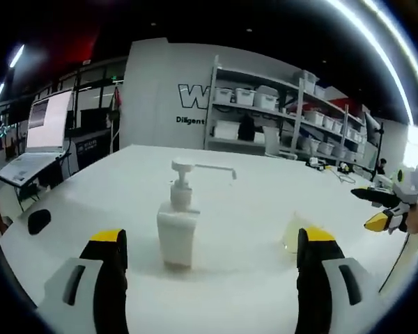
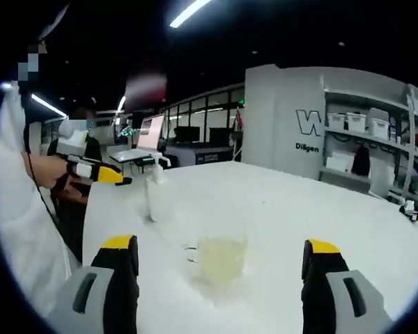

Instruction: Hold the bottle steady, press the pump all the way down and release, and repeat the specified number of times to dispense into the cup

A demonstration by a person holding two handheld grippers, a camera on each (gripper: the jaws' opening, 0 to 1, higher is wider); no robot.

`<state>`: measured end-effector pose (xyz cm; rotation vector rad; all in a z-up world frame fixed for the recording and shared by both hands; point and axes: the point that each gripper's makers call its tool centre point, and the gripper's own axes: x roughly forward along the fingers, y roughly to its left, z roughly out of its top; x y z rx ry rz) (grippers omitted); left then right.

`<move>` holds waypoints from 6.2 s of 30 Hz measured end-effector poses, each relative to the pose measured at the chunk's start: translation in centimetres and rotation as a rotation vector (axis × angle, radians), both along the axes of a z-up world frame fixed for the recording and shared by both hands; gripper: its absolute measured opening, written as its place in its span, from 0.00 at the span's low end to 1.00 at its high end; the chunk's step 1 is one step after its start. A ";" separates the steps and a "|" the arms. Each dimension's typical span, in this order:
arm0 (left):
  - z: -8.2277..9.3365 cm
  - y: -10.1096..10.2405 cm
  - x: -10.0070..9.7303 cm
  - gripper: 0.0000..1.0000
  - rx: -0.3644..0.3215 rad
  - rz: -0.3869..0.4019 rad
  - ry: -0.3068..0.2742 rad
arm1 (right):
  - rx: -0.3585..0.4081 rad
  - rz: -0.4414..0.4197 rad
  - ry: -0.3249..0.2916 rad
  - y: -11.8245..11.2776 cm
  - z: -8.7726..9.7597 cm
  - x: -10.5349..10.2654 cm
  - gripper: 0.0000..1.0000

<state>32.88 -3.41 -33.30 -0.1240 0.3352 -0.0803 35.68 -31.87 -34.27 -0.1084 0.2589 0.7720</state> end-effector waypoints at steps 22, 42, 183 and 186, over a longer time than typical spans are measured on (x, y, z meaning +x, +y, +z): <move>-3.1 1.6 2.6 1.00 0.023 0.036 0.013 | 0.001 -0.001 0.021 0.2 0.0 0.3 0.94; -4.7 2.0 6.0 0.99 0.049 0.054 -0.008 | 0.004 -0.012 0.013 -0.2 0.4 1.1 0.88; -6.8 -10.0 9.4 0.41 0.174 -0.176 -0.053 | -0.023 -0.039 0.026 -4.9 1.4 -0.3 0.60; -6.8 -10.5 9.5 0.41 0.175 -0.185 -0.054 | -0.022 -0.037 0.025 -5.1 1.4 -0.4 0.59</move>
